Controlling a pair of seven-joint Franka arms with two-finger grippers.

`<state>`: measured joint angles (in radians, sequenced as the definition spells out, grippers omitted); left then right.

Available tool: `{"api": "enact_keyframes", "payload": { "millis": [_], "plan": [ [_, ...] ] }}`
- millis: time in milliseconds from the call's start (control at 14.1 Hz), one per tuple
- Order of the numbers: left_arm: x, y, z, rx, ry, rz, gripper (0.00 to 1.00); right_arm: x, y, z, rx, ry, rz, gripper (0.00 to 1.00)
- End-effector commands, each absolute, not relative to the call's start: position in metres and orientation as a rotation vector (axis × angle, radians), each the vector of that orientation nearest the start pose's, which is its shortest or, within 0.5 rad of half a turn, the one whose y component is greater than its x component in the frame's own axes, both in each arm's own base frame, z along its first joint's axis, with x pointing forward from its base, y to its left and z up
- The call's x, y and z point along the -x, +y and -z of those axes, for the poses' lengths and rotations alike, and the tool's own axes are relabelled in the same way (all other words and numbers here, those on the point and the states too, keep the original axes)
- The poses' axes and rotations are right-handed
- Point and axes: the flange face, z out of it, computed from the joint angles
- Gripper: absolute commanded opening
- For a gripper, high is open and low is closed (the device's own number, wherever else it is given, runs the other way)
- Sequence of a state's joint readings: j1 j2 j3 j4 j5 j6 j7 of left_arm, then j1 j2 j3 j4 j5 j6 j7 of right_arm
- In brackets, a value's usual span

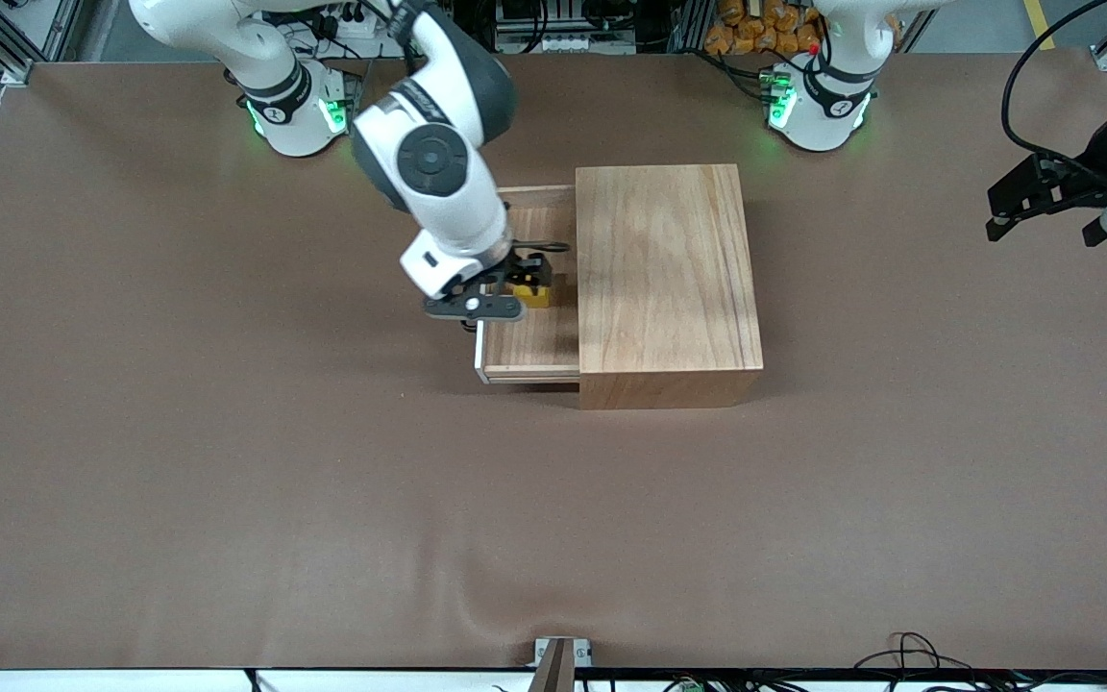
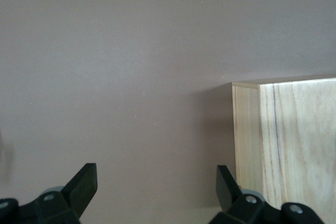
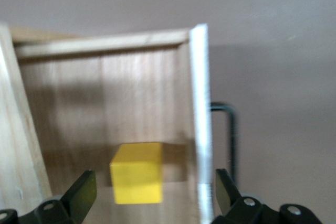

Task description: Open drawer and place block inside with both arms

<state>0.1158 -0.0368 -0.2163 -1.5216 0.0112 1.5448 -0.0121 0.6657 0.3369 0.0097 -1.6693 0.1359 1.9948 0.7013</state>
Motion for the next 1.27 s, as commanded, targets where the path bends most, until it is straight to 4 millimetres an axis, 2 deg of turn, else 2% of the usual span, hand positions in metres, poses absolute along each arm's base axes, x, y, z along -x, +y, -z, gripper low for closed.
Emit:
{"api": "enact_keyframes", "payload": {
  "millis": [0,212,354,495,778,1061,1203],
  "plan": [
    [-0.539,-0.057,-0.666,3.133,0.149,0.088,1.00,-0.521,0.355,-0.452,3.048,-0.030,-0.145,1.00],
    [-0.538,-0.060,-0.667,3.133,0.149,0.088,1.00,-0.538,0.281,-0.484,3.056,-0.079,-0.203,1.00],
    [-0.539,-0.061,-0.666,3.133,0.159,0.086,1.00,-0.542,0.239,-0.504,3.057,-0.078,-0.221,1.00],
    [-0.539,-0.063,-0.666,3.133,0.164,0.088,1.00,-0.544,0.196,-0.521,3.050,-0.150,-0.237,1.00],
    [-0.539,-0.061,-0.665,3.133,0.164,0.086,1.00,-0.547,0.080,-0.560,3.022,-0.166,-0.211,1.00],
    [-0.540,-0.060,-0.663,3.132,0.168,0.079,1.00,-0.537,0.025,-0.580,3.037,-0.102,-0.216,1.00],
    [-0.539,-0.063,-0.665,3.127,0.177,0.082,1.00,-0.533,0.007,-0.592,3.047,-0.076,-0.216,1.00]
  ]
}}
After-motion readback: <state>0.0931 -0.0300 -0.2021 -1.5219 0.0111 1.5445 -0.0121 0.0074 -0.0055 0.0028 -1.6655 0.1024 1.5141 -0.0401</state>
